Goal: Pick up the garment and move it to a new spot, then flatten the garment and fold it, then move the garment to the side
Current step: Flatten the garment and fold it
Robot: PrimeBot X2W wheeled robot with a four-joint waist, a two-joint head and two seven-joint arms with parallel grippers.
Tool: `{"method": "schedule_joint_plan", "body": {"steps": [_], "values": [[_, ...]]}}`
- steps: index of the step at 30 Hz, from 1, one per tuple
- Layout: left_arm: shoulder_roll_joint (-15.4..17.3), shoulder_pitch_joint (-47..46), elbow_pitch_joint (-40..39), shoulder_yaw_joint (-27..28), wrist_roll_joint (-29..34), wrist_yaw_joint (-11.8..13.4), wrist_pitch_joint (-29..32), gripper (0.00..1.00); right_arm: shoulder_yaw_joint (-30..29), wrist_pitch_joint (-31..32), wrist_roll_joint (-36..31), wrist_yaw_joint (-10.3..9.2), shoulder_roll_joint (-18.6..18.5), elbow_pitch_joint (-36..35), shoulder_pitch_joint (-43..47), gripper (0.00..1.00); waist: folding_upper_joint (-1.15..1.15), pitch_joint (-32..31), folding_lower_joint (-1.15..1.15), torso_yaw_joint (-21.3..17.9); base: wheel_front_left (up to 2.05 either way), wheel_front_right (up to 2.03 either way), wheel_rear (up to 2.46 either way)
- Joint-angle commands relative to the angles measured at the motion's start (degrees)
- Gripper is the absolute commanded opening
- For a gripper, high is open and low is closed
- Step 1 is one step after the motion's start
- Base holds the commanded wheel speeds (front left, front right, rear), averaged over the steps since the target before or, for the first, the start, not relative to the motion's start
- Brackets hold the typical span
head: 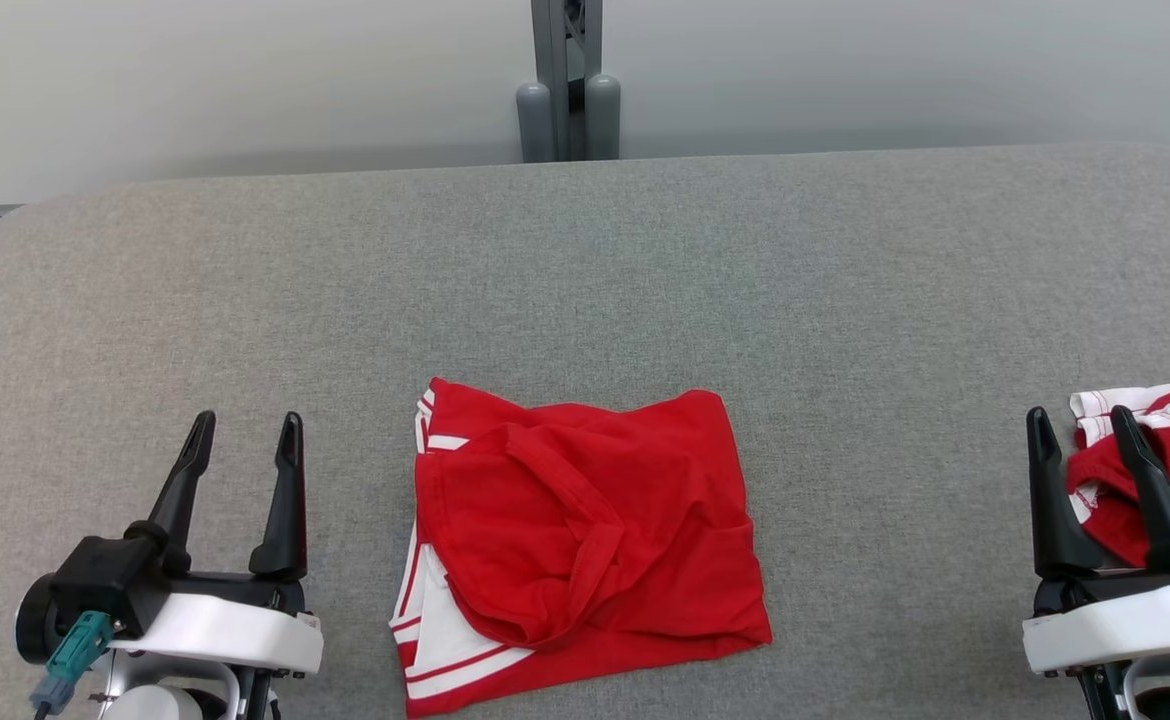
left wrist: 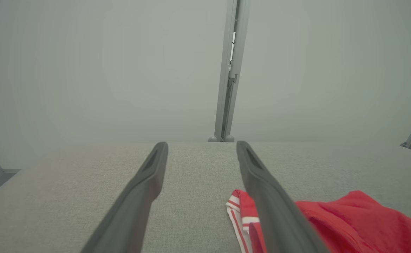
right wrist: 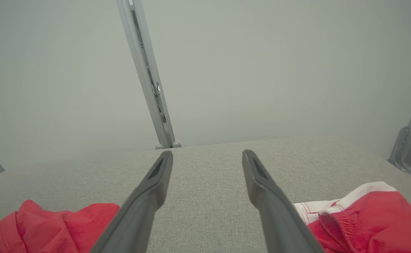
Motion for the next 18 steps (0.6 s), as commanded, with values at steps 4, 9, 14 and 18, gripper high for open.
{"method": "schedule_joint_plan", "body": {"steps": [4,9,14,18], "values": [[0.7,0.4,-1.1,0.0,-0.2,0.5,0.5,1.00,0.0,0.5,0.1,-0.02,0.2,-0.8,0.7,1.00,0.00,0.1,0.00,-0.2,0.00,0.00,0.00],[0.8,0.3,-1.5,-0.2,-0.4,0.6,0.6,1.00,0.4,1.2,-0.1,-0.02,0.2,-0.9,0.8,0.39,0.00,0.2,0.00,-0.1,0.00,0.00,0.00],[0.8,0.0,-1.8,-0.7,-0.6,0.8,0.7,1.00,2.6,1.5,0.1,-0.02,-0.2,-1.5,0.3,0.00,0.00,0.5,0.00,0.6,0.00,0.00,0.00],[0.8,-1.0,-2.0,-1.0,-0.8,0.9,0.5,1.00,8.6,2.4,1.4,-0.02,-0.1,-1.0,-1.2,0.00,0.00,0.9,0.00,1.8,0.00,0.00,0.00]]}}
